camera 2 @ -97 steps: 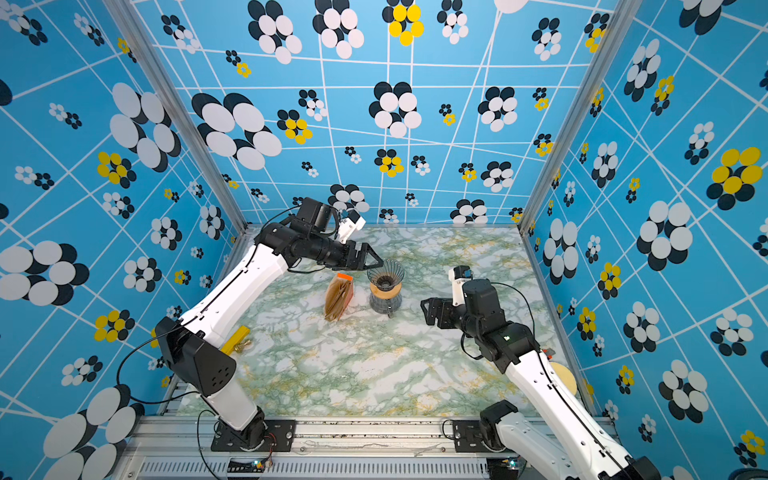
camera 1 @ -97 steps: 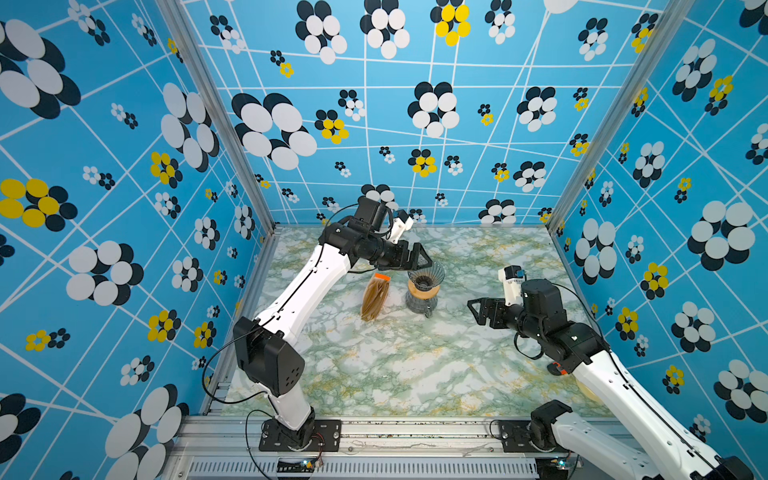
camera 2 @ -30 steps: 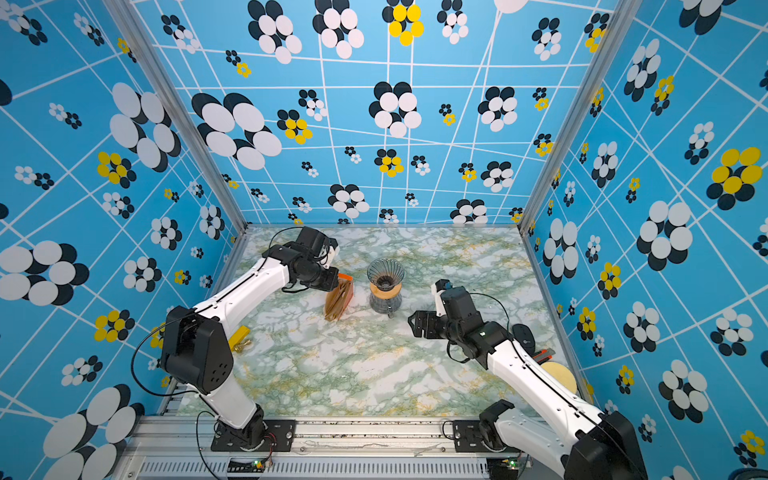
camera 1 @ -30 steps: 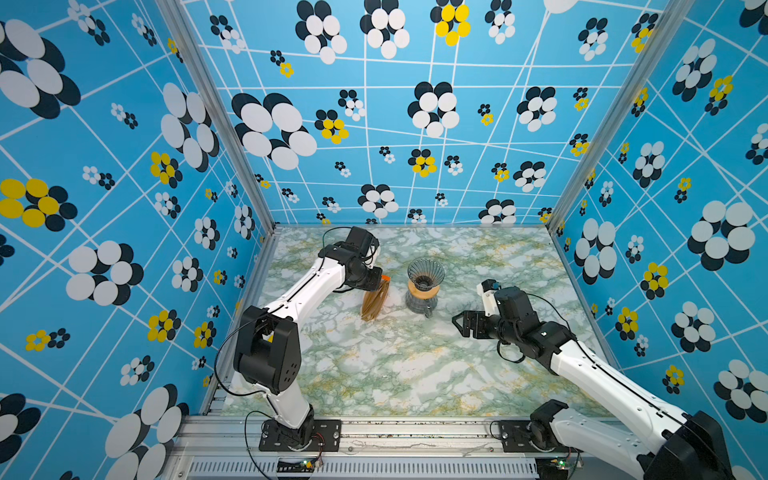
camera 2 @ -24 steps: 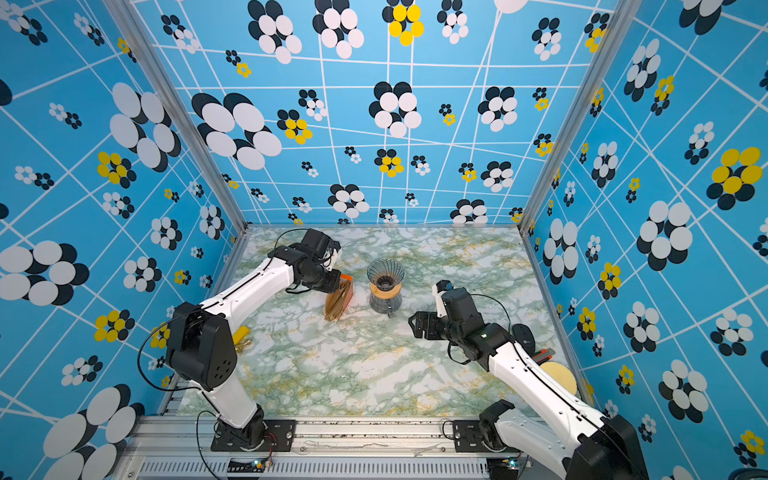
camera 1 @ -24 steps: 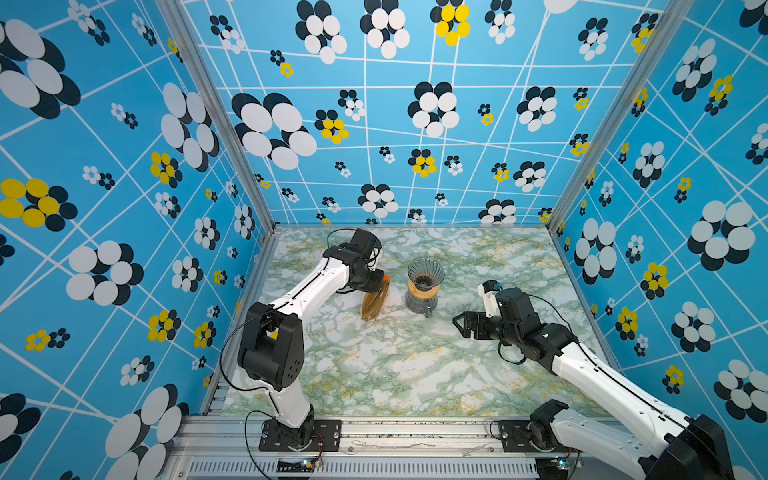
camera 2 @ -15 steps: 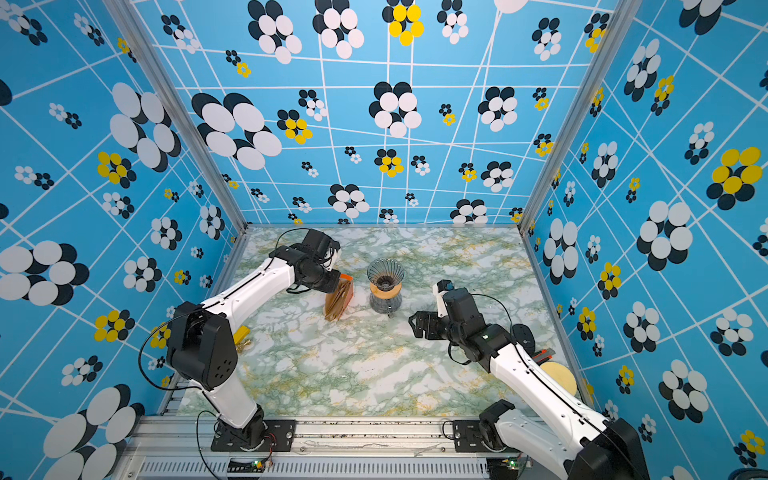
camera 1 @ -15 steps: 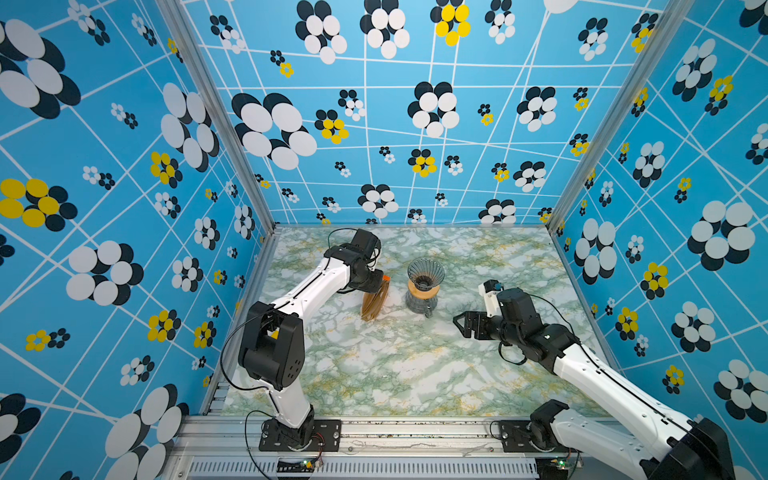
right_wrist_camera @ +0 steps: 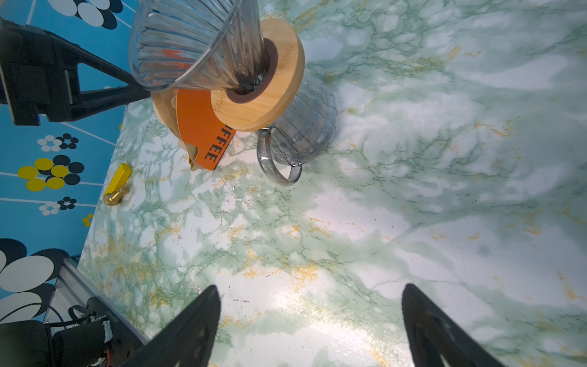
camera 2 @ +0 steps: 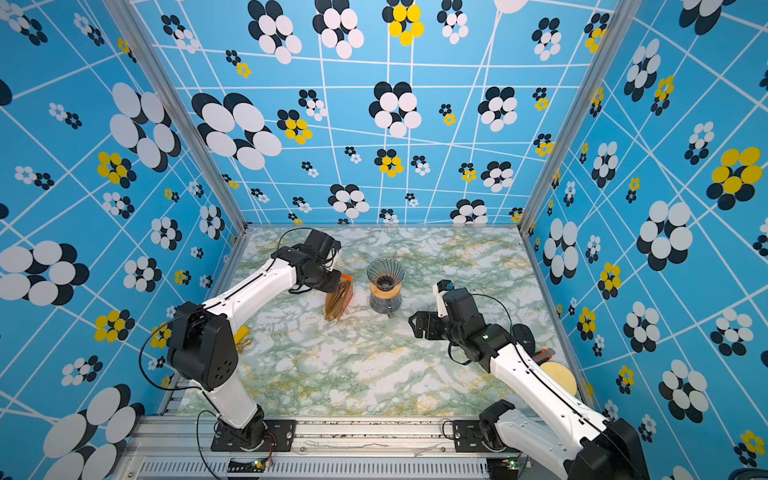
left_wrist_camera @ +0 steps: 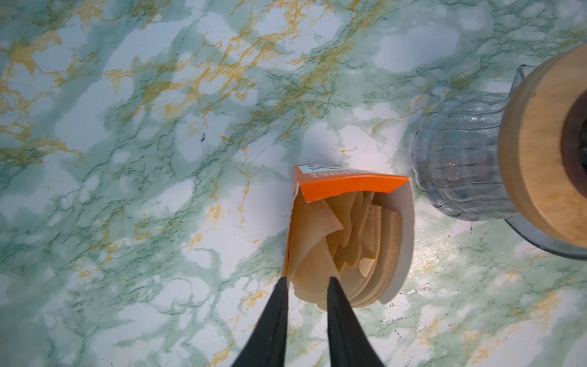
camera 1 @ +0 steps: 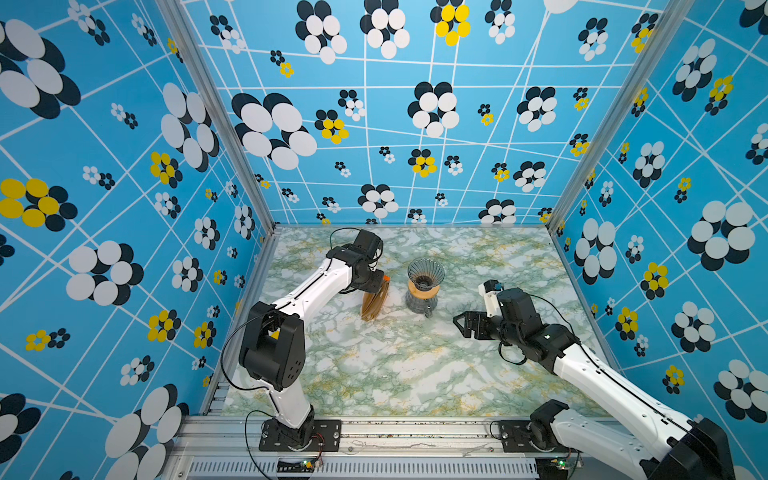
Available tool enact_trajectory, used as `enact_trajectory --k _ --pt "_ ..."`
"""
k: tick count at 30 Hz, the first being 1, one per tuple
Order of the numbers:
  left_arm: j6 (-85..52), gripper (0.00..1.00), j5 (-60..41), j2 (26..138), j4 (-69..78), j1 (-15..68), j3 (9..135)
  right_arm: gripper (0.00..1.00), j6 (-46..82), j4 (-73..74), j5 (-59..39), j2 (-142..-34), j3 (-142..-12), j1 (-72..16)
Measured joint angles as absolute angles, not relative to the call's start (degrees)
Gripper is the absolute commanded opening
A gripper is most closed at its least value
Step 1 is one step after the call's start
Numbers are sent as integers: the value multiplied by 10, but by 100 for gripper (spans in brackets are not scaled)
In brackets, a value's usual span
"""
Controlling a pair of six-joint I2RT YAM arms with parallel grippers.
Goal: Place the coffee filter in the dripper
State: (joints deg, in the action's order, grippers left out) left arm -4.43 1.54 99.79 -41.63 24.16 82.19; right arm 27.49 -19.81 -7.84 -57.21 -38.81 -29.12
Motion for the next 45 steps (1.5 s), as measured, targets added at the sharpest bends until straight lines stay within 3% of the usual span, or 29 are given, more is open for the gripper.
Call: enact_trajectory --k 35,45 --pt "-44 15 15 1025 -419 244 822 91 277 -187 -78 -574 -378 -291" --pt "-44 3 9 1025 -418 244 822 91 278 -186 -78 -574 -378 -291"
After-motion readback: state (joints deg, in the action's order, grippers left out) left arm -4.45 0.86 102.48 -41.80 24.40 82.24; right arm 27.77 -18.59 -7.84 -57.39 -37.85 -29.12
